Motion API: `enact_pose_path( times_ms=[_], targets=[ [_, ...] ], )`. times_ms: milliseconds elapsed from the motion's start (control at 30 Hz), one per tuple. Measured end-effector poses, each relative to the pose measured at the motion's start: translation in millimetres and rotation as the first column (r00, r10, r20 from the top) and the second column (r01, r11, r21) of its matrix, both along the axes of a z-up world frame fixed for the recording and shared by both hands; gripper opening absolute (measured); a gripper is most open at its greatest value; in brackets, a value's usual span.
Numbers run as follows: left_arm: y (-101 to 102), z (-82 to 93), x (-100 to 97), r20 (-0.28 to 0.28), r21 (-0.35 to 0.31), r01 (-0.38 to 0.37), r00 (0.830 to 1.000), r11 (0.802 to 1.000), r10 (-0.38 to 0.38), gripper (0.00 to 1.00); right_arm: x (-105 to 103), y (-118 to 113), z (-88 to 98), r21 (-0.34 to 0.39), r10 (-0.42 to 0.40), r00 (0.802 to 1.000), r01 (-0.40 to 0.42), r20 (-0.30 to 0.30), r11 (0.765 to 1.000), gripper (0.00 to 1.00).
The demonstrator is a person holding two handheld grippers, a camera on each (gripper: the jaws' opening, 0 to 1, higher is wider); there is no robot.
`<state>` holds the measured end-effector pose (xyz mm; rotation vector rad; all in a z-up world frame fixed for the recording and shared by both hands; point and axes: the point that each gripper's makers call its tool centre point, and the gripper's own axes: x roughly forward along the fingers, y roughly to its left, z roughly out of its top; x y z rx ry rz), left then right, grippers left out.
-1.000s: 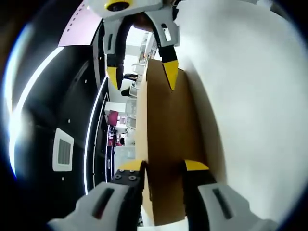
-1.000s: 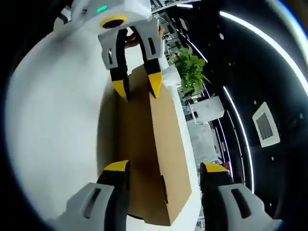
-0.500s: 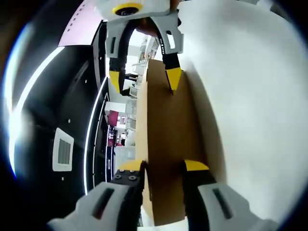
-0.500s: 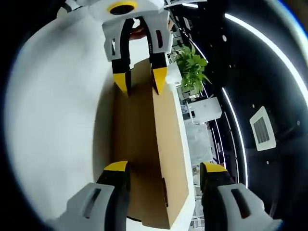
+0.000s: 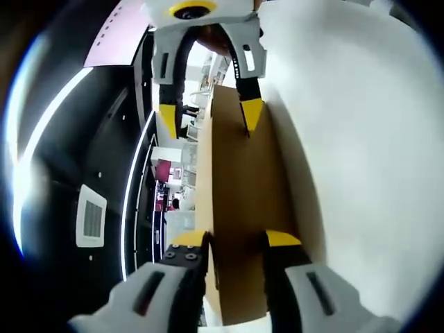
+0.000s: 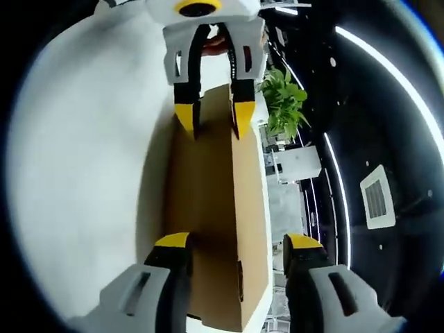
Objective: Operate the shoe box by opening the lid, removing the specified soft item, and placing it in the target area until the item is outside and the box remains undamaged.
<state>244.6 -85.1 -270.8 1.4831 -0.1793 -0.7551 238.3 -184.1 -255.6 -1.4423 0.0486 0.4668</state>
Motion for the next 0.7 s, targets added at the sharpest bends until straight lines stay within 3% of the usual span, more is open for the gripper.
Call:
enact_pose_path(
  times_ms=[433,700],
  targets=[
    [0.4,-0.2,0.4,0.003,0.001,-0.004,1.0,1.0,0.004,0.31,-4.6,5.9,-11.0,-0.043,0.023,1.0,-0.024,-0.018,0.999,0.35],
    [0.8,-0.3,0.4,0.003,0.002,-0.009,1.0,1.0,0.009,0.31,-5.0,5.3,-13.6,-0.045,0.024,1.0,-0.024,-0.006,0.999,0.3]
  ],
)
